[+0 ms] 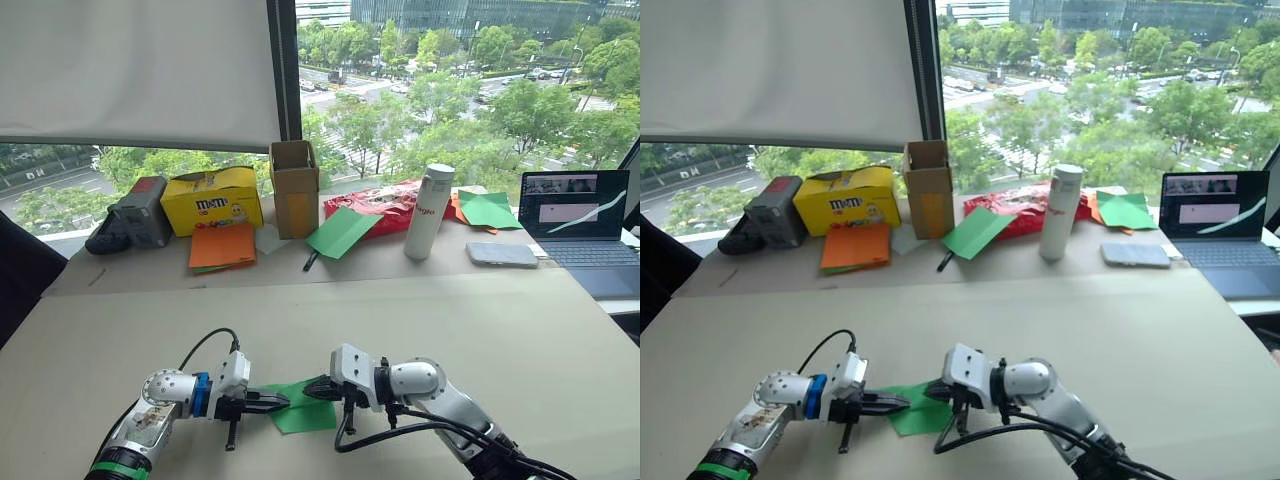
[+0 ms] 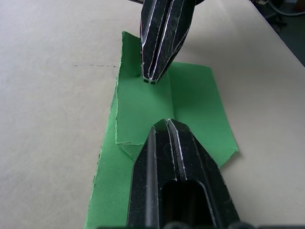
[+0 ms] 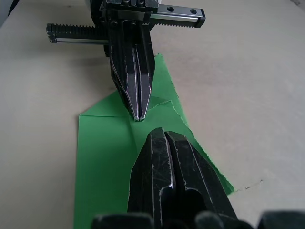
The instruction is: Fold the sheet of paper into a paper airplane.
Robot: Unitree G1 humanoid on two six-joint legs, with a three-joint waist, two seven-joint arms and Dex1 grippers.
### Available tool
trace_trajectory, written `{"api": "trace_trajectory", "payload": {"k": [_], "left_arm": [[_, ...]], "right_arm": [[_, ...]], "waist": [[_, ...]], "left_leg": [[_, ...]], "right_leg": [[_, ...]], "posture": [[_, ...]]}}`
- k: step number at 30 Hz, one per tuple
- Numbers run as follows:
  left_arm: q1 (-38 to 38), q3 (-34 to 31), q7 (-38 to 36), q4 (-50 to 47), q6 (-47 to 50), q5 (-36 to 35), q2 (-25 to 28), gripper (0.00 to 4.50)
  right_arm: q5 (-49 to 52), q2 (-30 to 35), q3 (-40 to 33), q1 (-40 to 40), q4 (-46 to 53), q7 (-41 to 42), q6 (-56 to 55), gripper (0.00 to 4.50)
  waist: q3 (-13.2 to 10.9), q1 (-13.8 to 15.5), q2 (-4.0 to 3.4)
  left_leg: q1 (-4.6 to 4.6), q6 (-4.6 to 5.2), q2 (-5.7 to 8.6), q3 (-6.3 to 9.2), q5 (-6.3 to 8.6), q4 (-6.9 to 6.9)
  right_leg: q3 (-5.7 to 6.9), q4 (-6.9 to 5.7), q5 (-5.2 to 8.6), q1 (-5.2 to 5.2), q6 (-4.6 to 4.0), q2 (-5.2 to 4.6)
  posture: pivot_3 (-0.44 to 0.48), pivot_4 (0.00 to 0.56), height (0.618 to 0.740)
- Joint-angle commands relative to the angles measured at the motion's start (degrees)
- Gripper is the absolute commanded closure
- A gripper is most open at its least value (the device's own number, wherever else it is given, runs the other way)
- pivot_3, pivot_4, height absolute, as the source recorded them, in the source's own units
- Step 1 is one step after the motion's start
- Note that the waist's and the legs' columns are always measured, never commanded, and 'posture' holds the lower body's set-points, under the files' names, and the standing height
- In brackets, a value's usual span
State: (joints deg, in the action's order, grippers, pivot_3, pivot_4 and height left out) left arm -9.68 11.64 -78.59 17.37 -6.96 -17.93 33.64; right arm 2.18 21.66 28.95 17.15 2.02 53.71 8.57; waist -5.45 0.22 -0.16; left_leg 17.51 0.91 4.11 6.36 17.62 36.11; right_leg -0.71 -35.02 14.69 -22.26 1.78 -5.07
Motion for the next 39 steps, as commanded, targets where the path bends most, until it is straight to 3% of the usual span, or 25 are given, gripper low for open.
{"api": "trace_trajectory", "payload": {"k": [1, 18, 24, 31, 39], "left_arm": [[1.14, 2.16, -0.2, 4.22, 2.96, 4.13, 1.49, 4.5], [-2.38, 2.77, -2.2, 8.82, 1.26, 5.1, 1.12, 4.5], [-3.21, 3.14, -2.47, 10.38, 0.19, 5.13, 0.88, 4.5], [-4.7, 3.63, -2.64, 12.87, -1.25, 5.4, 0.28, 4.5], [-5.82, 4.14, -2.86, 14.93, -2.7, 5.55, -0.44, 4.5]], "right_arm": [[-0.95, -1.5, 0.56, 0.89, -1.71, -0.16, -3.64, 4.45], [-3.95, -1.38, 1.45, -3.67, -6.5, -1.11, -5.8, 4.45], [-3.39, 1.76, -1.41, -7.31, -6.65, -2.15, -6.95, 4.45], [-0.9, 9.91, -6.82, -13.93, -5.03, -1.03, -12.4, 4.45], [4.03, 13.06, -12.96, -14.86, -0.68, -1.05, -12.18, 4.45]], "waist": [[-0.04, -0.04, 0.08], [-0.01, -0.15, 0.07], [0.02, 0.5, 0.11], [0.01, 1.04, 0.33], [-0.01, 1.62, 0.56]], "left_leg": [[0.0, 0.0, 0.0, 0.0, 0.0, 0.0], [-0.15, 0.0, 0.0, 0.01, 0.0, -0.05], [-0.17, 0.01, 0.03, 0.01, 0.0, -0.02], [-0.18, 0.04, 0.07, 0.01, 0.01, 0.02], [-0.13, 0.09, 0.05, 0.02, 0.0, 0.12]], "right_leg": [[0.0, 0.0, 0.0, 0.0, 0.0, 0.01], [0.0, 0.0, 0.0, 0.08, 0.0, 0.03], [0.0, 0.01, 0.06, 0.14, 0.09, -0.01], [0.01, 0.04, 0.27, 0.23, 0.46, -0.09], [0.01, 0.06, 0.36, 0.34, 0.61, -0.17]], "posture": [[0.0, 0.15, 0.74], [0.0, 0.15, 0.74], [0.0, 0.15, 0.74], [0.0, 0.15, 0.74], [0.0, 0.15, 0.74]]}}
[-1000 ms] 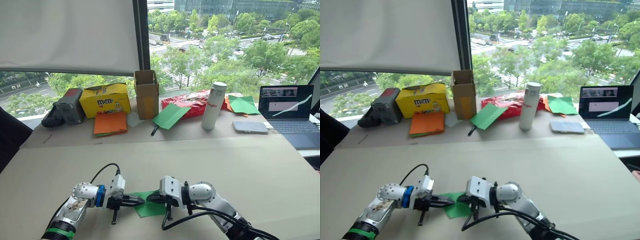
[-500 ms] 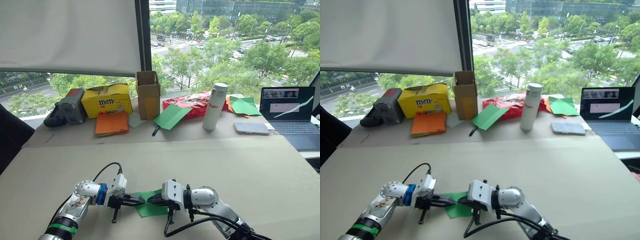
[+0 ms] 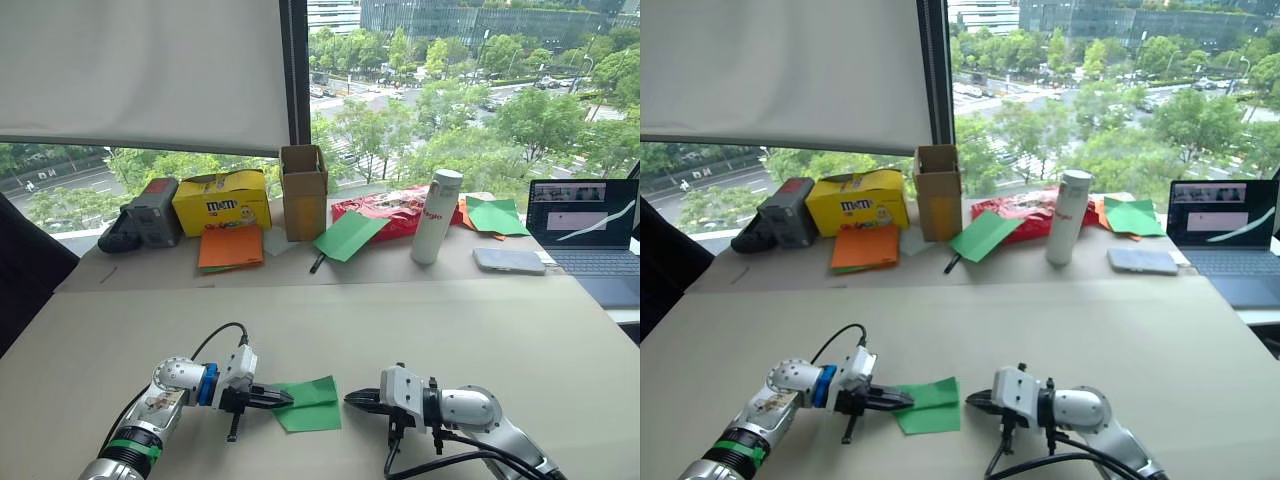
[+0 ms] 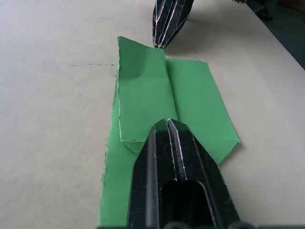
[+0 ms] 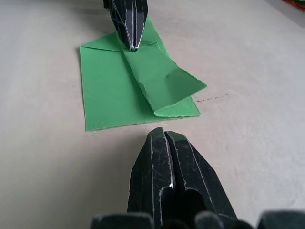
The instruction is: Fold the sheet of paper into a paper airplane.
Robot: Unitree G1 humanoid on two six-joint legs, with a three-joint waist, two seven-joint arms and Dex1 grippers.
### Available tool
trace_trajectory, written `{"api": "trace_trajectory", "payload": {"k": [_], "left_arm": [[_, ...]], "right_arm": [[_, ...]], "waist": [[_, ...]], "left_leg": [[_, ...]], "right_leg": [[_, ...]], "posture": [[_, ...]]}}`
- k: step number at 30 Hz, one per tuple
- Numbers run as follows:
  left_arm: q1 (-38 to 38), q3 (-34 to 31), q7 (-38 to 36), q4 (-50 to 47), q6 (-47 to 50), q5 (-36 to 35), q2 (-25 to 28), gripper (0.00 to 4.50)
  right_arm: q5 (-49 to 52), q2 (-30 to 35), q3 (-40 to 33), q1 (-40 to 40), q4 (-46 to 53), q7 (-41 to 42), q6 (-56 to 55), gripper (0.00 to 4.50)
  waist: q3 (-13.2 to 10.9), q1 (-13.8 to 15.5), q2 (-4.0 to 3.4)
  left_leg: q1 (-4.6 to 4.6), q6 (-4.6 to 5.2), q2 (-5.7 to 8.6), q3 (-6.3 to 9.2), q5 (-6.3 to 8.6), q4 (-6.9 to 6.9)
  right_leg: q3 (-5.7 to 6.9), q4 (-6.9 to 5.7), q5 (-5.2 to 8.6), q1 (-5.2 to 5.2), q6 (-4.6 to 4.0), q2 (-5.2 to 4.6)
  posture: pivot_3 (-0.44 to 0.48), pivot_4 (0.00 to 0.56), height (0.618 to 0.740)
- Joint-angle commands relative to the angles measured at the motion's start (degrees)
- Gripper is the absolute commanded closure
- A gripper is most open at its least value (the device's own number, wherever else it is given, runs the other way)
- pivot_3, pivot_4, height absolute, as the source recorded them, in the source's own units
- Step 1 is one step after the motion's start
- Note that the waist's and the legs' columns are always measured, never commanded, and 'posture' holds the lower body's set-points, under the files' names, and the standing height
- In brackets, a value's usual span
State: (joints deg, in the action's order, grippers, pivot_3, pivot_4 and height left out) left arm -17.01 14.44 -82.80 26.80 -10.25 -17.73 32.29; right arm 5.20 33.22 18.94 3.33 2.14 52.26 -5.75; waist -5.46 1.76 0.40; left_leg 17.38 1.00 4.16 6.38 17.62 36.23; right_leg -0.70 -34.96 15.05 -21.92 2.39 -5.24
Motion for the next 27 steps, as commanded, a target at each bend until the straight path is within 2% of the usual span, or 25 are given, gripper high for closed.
{"api": "trace_trajectory", "payload": {"k": [1, 5, 11, 17, 27], "left_arm": [[1.47, 1.36, 1.33, 5.57, 0.52, 5.36, 0.87, 4.5], [1.5, 1.4, 1.12, 5.7, 0.05, 5.39, 0.81, 4.5], [1.98, 1.49, 1.2, 3.92, 0.59, 5.35, 0.62, 4.5], [2.93, 1.22, 1.41, 1.19, 1.51, 5.13, 0.8, 4.5], [4.79, 0.85, 2.45, -5.76, 4.23, 4.14, 1.43, 4.5]], "right_arm": [[2.89, 1.1, -3.82, -0.42, 1.05, 0.51, 2.97, 4.45], [6.59, -0.15, -4.24, 3.82, 8.9, 1.36, 7.93, 4.45], [0.83, -1.35, 3.78, 10.6, 12.83, 1.98, 18.74, 4.45], [-5.26, -4.55, 9.61, 14.04, 7.97, 0.32, 22.32, 4.45], [-8.95, -5.85, 13.74, 14.56, 3.88, 1.03, 23.89, 4.45]], "waist": [[-0.02, 0.06, 0.01], [-0.09, -0.15, -0.26], [-0.1, -0.29, -0.46], [-0.11, -0.45, -0.45], [-0.1, -1.18, -0.44]], "left_leg": [[0.03, 0.01, 0.0, 0.0, 0.0, 0.01], [0.29, -0.01, -0.01, -0.01, -0.02, 0.02], [0.45, -0.05, -0.09, 0.08, -0.06, 0.01], [0.47, -0.02, 0.0, 0.07, -0.05, 0.03], [0.22, 0.0, -0.01, 0.07, -0.04, -0.06]], "right_leg": [[0.0, 0.0, 0.0, -0.01, 0.0, 0.0], [-0.06, -0.06, -0.04, -0.19, -0.06, -0.02], [0.09, -0.05, -0.16, -0.27, -0.27, 0.11], [0.11, -0.03, -0.25, -0.33, -0.41, 0.08], [0.1, -0.01, -0.18, -0.3, -0.3, 0.08]], "posture": [[0.0, 0.15, 0.74], [0.0, 0.15, 0.74], [0.0, 0.15, 0.74], [0.0, 0.15, 0.74], [0.0, 0.15, 0.74]]}}
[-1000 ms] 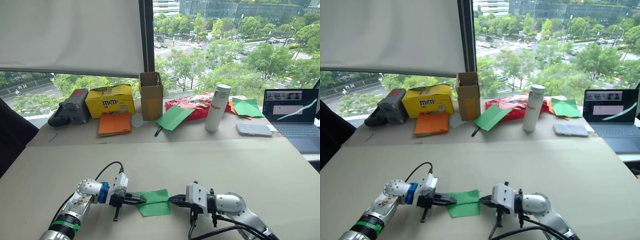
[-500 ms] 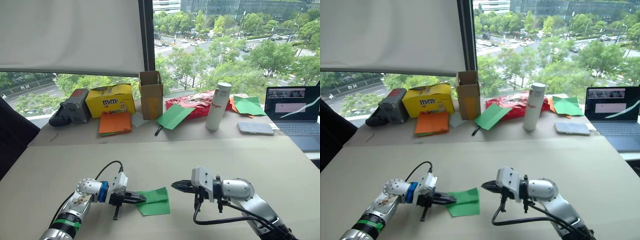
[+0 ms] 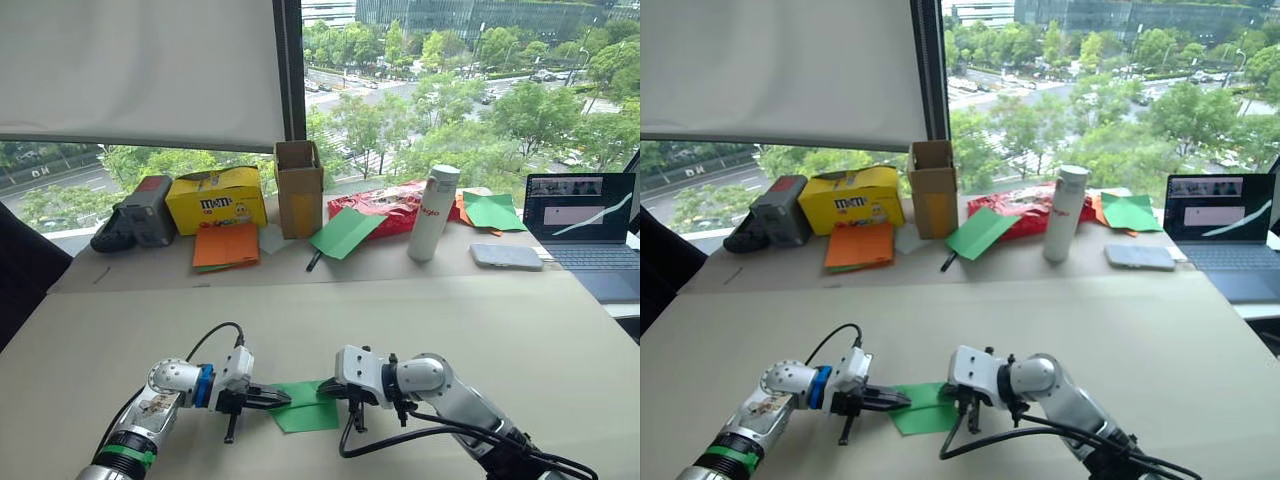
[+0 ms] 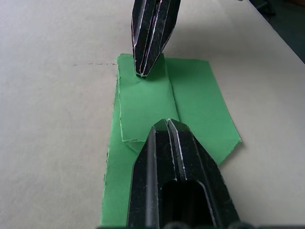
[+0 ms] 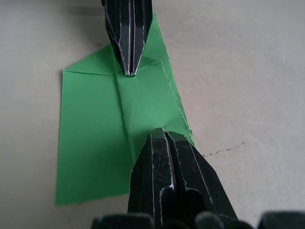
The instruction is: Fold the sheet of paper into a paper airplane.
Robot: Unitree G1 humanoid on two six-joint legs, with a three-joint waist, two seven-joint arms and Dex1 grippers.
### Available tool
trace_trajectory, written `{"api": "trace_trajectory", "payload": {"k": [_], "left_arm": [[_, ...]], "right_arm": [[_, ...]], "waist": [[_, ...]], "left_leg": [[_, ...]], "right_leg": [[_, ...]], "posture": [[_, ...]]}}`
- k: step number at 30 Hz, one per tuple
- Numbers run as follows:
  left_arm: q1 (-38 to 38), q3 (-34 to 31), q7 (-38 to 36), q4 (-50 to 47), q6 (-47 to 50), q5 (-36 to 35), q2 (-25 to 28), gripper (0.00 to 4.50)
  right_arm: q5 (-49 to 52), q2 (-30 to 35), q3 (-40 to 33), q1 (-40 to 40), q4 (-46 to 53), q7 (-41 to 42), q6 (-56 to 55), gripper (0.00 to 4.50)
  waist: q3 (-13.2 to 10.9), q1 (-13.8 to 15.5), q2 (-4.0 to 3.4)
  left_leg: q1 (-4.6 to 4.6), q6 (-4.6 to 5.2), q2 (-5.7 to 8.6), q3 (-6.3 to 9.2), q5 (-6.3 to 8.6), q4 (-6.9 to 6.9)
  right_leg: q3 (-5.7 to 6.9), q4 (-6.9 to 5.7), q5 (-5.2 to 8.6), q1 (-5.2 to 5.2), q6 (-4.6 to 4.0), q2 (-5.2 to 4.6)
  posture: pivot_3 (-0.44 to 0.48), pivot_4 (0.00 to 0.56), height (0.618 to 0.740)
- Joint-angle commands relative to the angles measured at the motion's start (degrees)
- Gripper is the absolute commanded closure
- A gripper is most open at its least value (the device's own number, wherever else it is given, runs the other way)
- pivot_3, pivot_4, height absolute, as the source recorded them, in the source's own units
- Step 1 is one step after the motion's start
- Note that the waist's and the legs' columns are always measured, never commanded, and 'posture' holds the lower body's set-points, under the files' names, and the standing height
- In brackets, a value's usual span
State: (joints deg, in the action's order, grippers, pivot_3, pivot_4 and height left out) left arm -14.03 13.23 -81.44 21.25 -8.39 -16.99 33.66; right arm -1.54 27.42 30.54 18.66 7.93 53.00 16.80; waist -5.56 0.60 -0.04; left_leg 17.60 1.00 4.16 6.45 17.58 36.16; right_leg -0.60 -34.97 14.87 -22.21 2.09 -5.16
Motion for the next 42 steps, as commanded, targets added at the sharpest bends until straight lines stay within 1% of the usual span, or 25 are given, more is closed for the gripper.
{"api": "trace_trajectory", "payload": {"k": [1, 4, 10, 14, 18, 19, 23, 26, 28, 32, 39, 42], "left_arm": [[1.8, 2.15, 1.23, -1.38, 2.98, 3.11, -0.17, 4.5], [1.92, 2.71, 1.67, -4.64, 4.54, 2.92, -0.61, 4.5], [2.71, 4.82, 3.64, -9.94, 6.96, 5.13, -1.25, 4.5], [2.91, 5.53, 6.1, -10.19, 7.12, 8.15, -0.63, 4.5], [3.93, 4.44, 7.21, -10.02, 7.2, 8.18, 0.47, 4.5], [4.17, 3.99, 7.32, -10.09, 7.28, 7.67, 0.57, 4.5], [6.21, -5.17, 7.76, -14.12, 11.99, -4.59, -0.57, 4.5], [7.42, -8.29, 8.07, -16.04, 13.51, -7.19, 0.06, 4.5], [9.04, -9.63, 7.38, -15.85, 12.94, -6.93, 1.72, 4.5], [11.4, -9.44, 5.99, -14.68, 9.54, -4.57, 3.67, 4.5], [11.38, -5.96, 5.32, -11.3, 3.78, 0.51, 3.06, 4.5], [10.99, -3.6, 6.51, -6.2, -3.77, 6.55, 3.62, 4.5]], "right_arm": [[-2.28, -0.14, 2.33, -0.85, -2.04, 0.27, 1.43, 4.45], [-2.58, -0.46, 2.8, -1.16, -2.21, -0.07, 1.94, 4.45], [-3.02, -0.82, 2.81, -1.64, -2.67, -0.3, 2.33, 4.45], [-3.35, -1.1, 2.68, -1.75, -3.05, -0.31, 2.4, 4.45], [-3.61, -1.39, 2.78, -1.75, -3.61, -0.39, 2.3, 4.45], [-3.62, -1.41, 2.77, -1.77, -3.66, -0.36, 2.26, 4.45], [-3.75, -1.65, 2.87, -1.58, -4.3, -0.11, 2.01, 4.45], [-3.78, -1.71, 2.93, -1.45, -4.63, 0.12, 1.78, 4.45], [-3.87, -1.77, 3.02, -1.28, -4.89, 0.26, 1.63, 4.45], [-3.88, -1.74, 3.1, -0.94, -5.26, 0.56, 1.42, 4.45], [-4.17, -1.89, 2.97, -0.5, -5.87, 0.68, 1.31, 4.45], [-4.35, -1.87, 2.88, -0.57, -5.59, 0.41, 1.66, 4.45]], "waist": [[0.0, -0.02, -0.01], [-0.02, -0.05, 0.04], [-0.09, -0.05, 0.17], [-0.09, -0.1, 0.23], [-0.09, -0.11, 0.22], [-0.09, -0.12, 0.22], [-0.16, -0.7, 0.25], [-0.32, -0.87, 0.35], [-0.35, -0.97, 0.36], [-0.39, -1.21, 0.31], [-0.42, -1.16, 0.32], [-0.33, -1.12, 0.21]], "left_leg": [[0.0, 0.0, 0.0, 0.0, 0.0, -0.01], [0.0, 0.0, 0.0, -0.01, 0.0, -0.02], [0.0, 0.0, 0.0, -0.01, 0.0, -0.08], [-0.01, -0.01, -0.01, -0.01, 0.0, -0.1], [-0.08, -0.01, -0.02, -0.01, 0.0, -0.15], [-0.09, -0.01, -0.03, -0.01, 0.0, -0.15], [-0.07, -0.02, -0.07, -0.01, 0.0, -0.19], [-0.02, -0.03, -0.09, 0.01, -0.01, -0.2], [-0.03, -0.03, -0.08, 0.01, -0.01, -0.2], [-0.06, -0.04, -0.05, 0.0, 0.0, -0.23], [-0.08, -0.05, -0.08, 0.01, 0.0, -0.23], [-0.1, -0.04, -0.08, 0.01, 0.0, -0.23]], "right_leg": [[-0.01, 0.0, 0.0, 0.0, 0.0, 0.0], [-0.02, 0.0, -0.02, -0.01, -0.03, 0.0], [-0.04, 0.03, -0.08, -0.01, -0.14, -0.01], [-0.05, 0.04, -0.08, -0.01, -0.13, 0.0], [-0.06, 0.04, -0.07, 0.01, -0.12, 0.0], [-0.06, 0.04, -0.04, 0.01, -0.07, 0.0], [-0.1, 0.01, 0.01, -0.02, 0.02, -0.01], [-0.07, 0.0, -0.08, -0.07, -0.14, 0.01], [-0.06, 0.03, -0.09, -0.08, -0.15, -0.01], [-0.08, 0.07, -0.09, -0.06, -0.16, -0.02], [-0.08, 0.07, -0.1, -0.03, -0.18, -0.12], [-0.08, 0.08, -0.1, -0.02, -0.18, -0.12]], "posture": [[0.0, 0.15, 0.74], [0.0, 0.15, 0.74], [0.0, 0.15, 0.74], [0.0, 0.15, 0.74], [0.0, 0.15, 0.74], [0.0, 0.15, 0.74], [0.0, 0.15, 0.74], [0.0, 0.15, 0.74], [0.0, 0.15, 0.74], [0.0, 0.15, 0.74], [0.0, 0.15, 0.74], [0.0, 0.15, 0.74]]}}
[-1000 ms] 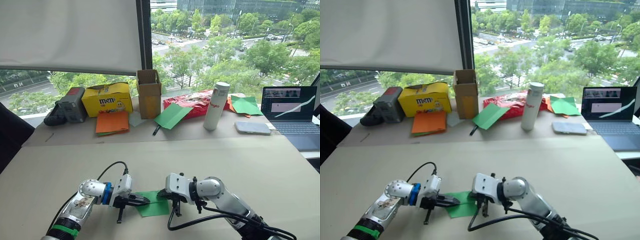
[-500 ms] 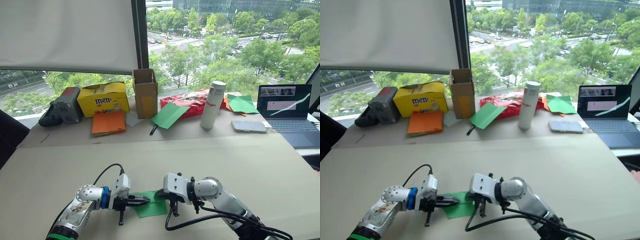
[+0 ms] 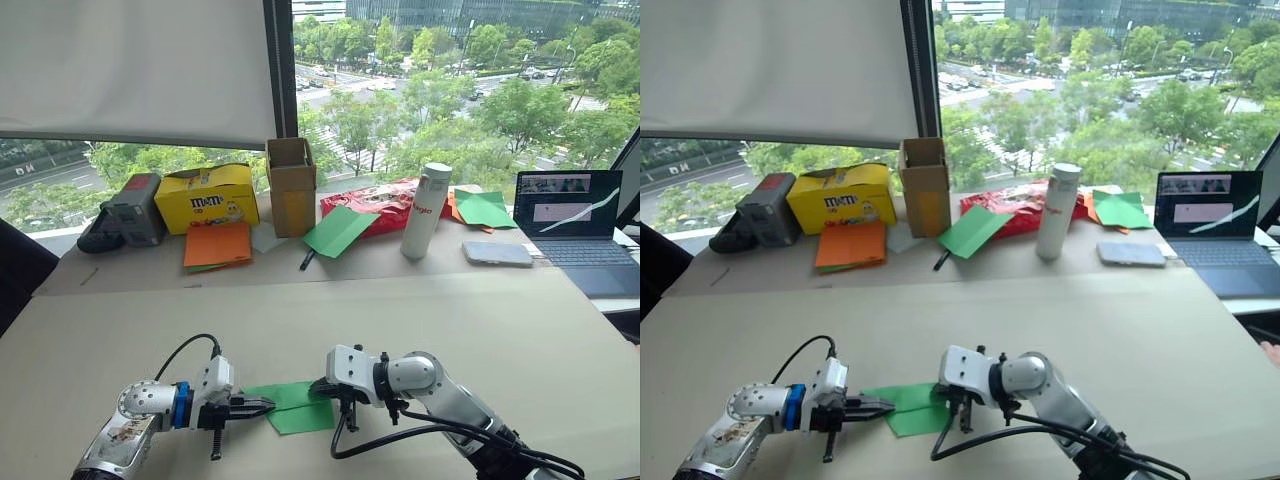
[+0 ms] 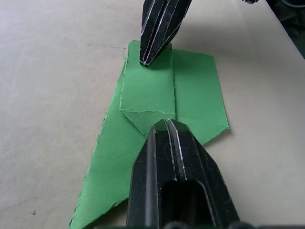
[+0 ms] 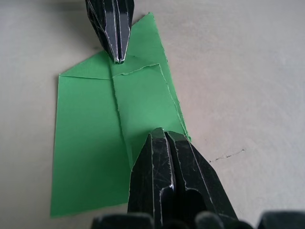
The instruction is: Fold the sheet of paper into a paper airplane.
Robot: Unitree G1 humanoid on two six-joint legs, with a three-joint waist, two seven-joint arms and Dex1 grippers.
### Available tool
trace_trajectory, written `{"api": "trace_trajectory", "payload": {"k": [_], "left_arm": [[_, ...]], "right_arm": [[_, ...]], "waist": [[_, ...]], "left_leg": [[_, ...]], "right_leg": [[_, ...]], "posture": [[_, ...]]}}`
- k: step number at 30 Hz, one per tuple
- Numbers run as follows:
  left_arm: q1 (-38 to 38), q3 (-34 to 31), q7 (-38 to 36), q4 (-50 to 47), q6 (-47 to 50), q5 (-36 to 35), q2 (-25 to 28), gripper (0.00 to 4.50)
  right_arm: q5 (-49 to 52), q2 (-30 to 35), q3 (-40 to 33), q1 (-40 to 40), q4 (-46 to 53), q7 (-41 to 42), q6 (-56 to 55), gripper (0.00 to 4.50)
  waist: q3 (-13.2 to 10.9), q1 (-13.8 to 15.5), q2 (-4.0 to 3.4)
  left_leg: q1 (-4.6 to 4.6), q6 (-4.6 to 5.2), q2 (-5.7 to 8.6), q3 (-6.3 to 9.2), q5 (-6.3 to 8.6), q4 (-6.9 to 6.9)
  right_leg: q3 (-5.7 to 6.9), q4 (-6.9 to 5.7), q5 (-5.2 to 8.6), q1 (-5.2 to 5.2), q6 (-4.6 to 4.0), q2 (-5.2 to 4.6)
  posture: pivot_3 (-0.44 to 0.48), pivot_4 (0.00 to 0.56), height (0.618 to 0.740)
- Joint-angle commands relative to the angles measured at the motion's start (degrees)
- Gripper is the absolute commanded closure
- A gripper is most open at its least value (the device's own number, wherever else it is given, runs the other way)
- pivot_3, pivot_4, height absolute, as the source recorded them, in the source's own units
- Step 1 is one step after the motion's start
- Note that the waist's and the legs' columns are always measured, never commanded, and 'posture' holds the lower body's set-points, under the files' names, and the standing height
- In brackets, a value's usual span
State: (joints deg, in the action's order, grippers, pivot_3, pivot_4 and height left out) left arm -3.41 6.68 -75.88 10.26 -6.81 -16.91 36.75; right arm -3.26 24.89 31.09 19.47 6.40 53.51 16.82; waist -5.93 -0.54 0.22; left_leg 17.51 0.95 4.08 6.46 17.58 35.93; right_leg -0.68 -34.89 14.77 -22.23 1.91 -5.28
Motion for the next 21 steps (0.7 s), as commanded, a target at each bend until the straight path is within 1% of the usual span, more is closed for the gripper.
{"api": "trace_trajectory", "payload": {"k": [1, 3, 6, 8, 9, 11, 14, 16, 18, 21], "left_arm": [[0.15, 3.75, 1.34, 6.66, -8.06, 8.44, 0.89, 4.5], [-0.48, 4.33, 2.35, 10.09, -12.19, 10.47, 0.99, 4.5], [-1.18, 4.67, 3.31, 13.89, -17.63, 11.41, 0.79, 4.5], [-1.17, 5.19, 2.51, 15.15, -20.91, 11.18, 1.1, 4.5], [-1.02, 4.68, 1.67, 14.43, -20.2, 9.0, 1.04, 4.5], [-1.16, 2.96, 0.5, 11.49, -15.7, 3.51, 0.74, 4.5], [-3.02, -0.36, 0.75, 5.45, -5.04, -4.37, 1.09, 4.5], [-4.21, -2.34, 1.23, 1.52, 1.94, -8.3, 1.92, 4.5], [-4.95, -4.39, 1.78, -2.71, 8.83, -11.7, 3.39, 4.5], [-5.17, -6.73, 2.6, -8.18, 17.71, -15.1, 6.36, 4.5]], "right_arm": [[-2.67, 0.67, 2.31, -1.41, -3.94, -0.16, 1.75, 4.45], [-2.73, 0.67, 2.26, -1.46, -3.83, -0.34, 1.89, 4.45], [-2.78, 0.69, 2.18, -1.52, -3.79, -0.6, 2.07, 4.45], [-2.81, 0.76, 2.14, -1.53, -3.84, -0.75, 2.09, 4.45], [-2.76, 0.85, 2.06, -1.54, -3.84, -0.82, 2.05, 4.45], [-2.53, 1.11, 1.74, -1.53, -3.74, -0.86, 1.74, 4.45], [-0.63, 1.2, -0.09, -1.13, -2.88, -0.3, 0.91, 4.45], [1.15, 1.1, -1.95, -0.6, -1.66, 0.26, 1.16, 4.45], [3.37, 1.42, -4.02, 0.27, 0.45, 1.35, 1.6, 4.45], [8.6, 1.72, -8.71, 2.38, 5.77, 2.62, 5.01, 4.45]], "waist": [[0.06, 0.06, -0.1], [0.13, 0.24, -0.16], [0.18, 0.31, -0.24], [0.24, 0.31, -0.38], [0.25, 0.3, -0.39], [0.24, 0.24, -0.4], [0.15, -0.07, -0.41], [-0.29, 0.0, 0.11], [-0.55, 0.03, 0.35], [-0.78, 0.04, 0.41]], "left_leg": [[-0.01, 0.0, 0.0, 0.0, 0.0, 0.0], [-0.05, 0.0, 0.0, -0.01, 0.0, -0.01], [-0.08, 0.0, 0.0, -0.01, 0.0, 0.0], [-0.1, 0.0, 0.0, -0.02, 0.0, 0.0], [-0.1, -0.01, -0.01, -0.02, 0.0, -0.01], [-0.09, -0.01, -0.03, -0.02, 0.0, -0.01], [-0.06, 0.0, 0.0, -0.02, 0.0, 0.0], [0.01, 0.01, 0.0, 0.0, -0.01, 0.02], [0.07, 0.0, 0.0, 0.03, -0.01, 0.05], [0.28, 0.01, 0.07, 0.04, -0.01, 0.1]], "right_leg": [[0.0, 0.0, 0.0, 0.01, 0.0, -0.01], [-0.01, 0.0, 0.0, 0.04, 0.0, -0.04], [-0.01, -0.01, 0.01, 0.05, 0.02, -0.04], [-0.01, -0.04, 0.11, 0.05, 0.19, -0.03], [-0.01, -0.05, 0.13, 0.04, 0.22, -0.03], [-0.01, -0.06, 0.13, 0.04, 0.21, -0.01], [0.0, -0.08, 0.15, 0.02, 0.26, 0.08], [0.05, -0.09, 0.17, -0.01, 0.29, 0.16], [0.09, -0.08, 0.04, -0.06, 0.07, 0.23], [0.05, -0.05, -0.05, -0.2, -0.05, 0.15]], "posture": [[0.0, 0.15, 0.74], [0.0, 0.15, 0.74], [0.0, 0.15, 0.74], [0.0, 0.15, 0.74], [0.0, 0.15, 0.74], [0.0, 0.15, 0.74], [0.0, 0.15, 0.74], [0.0, 0.15, 0.74], [0.0, 0.15, 0.74], [0.0, 0.15, 0.74]]}}
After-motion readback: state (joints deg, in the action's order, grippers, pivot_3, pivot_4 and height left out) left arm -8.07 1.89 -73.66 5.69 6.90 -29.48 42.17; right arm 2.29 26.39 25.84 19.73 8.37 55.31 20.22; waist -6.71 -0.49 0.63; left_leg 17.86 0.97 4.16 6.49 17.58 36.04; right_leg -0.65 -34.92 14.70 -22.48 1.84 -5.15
